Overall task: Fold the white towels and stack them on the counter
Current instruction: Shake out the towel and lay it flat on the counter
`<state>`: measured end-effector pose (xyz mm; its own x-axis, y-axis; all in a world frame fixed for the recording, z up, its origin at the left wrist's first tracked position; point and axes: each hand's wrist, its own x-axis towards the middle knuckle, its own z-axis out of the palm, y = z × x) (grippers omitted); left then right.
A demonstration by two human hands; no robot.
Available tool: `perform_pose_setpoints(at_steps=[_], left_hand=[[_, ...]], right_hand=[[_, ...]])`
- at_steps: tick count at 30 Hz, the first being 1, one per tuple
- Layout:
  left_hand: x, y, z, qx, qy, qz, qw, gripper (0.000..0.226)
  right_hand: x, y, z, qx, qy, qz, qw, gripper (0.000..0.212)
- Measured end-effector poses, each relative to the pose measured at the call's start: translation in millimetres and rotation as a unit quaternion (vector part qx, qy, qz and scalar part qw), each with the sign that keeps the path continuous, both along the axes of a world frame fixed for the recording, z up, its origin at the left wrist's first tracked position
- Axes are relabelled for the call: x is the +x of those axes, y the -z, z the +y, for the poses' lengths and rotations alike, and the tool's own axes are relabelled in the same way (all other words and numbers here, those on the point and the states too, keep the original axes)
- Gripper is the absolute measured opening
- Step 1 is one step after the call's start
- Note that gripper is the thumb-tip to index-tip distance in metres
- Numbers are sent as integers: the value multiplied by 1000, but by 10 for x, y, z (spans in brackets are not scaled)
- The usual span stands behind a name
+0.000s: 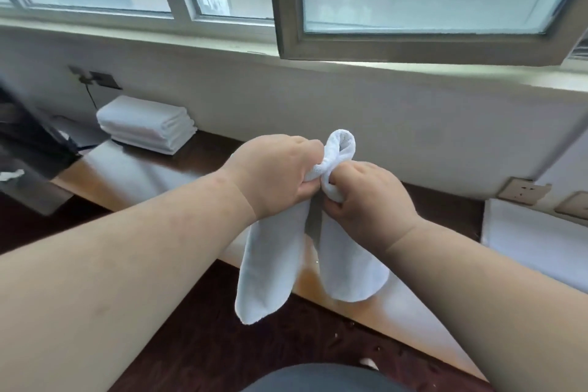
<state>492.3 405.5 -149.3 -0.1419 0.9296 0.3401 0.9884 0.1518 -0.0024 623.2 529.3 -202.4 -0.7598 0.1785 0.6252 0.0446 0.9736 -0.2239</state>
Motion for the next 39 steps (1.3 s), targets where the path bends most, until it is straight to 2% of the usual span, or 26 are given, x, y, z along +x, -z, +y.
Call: perform_pose_setpoints(at_steps=[3,7,11,16,20,22,26,30,32,33,35,36,39], left_hand=[[-384,61,-244,22,-23,13,999,26],[-951,131,-498,20,-56,37,998,21],[-1523,124,-668,-10,-71,67,995,23],[-2163,31,-864,-17,-85,76,993,43],[-2737,48,-1012,-43,-77,87,992,46],[-3065,146,-1058,-59,-64,87,992,43],[-3728,515,-1088,-64,-35,78,994,36],[-4224,992,-1141,-104,-4,68,992,38],[-4415,1186,-1115,-144,-8,39,989,36],[-4499,1271,-1085,-171,-19,17,985,33],[-4615,1397,-987,-193,-42,-45,979,24],[-4646,1450,-939,-202,-58,-72,975,26],[-4697,1598,-761,-223,-36,-73,972,75]], right_hand=[[-445,27,-188,1,-22,-1,1000,48],[-1084,114,-391,-7,-61,13,998,58],[-1739,201,-508,-15,-93,-4,996,54],[-2480,144,-678,0,-118,-7,993,56],[-3011,184,-850,-9,-127,-26,991,55],[-3275,258,-905,-7,-107,-41,993,51],[-3753,532,-1078,-13,-24,-128,991,35],[-4022,853,-1227,-22,45,-193,980,35],[-4135,994,-1248,-15,92,-235,967,18],[-4174,1043,-1258,-22,120,-250,960,16],[-4224,1118,-1273,-46,169,-262,949,26],[-4238,1147,-1279,-63,179,-261,946,28],[-4215,1167,-1294,-144,172,-268,937,16]])
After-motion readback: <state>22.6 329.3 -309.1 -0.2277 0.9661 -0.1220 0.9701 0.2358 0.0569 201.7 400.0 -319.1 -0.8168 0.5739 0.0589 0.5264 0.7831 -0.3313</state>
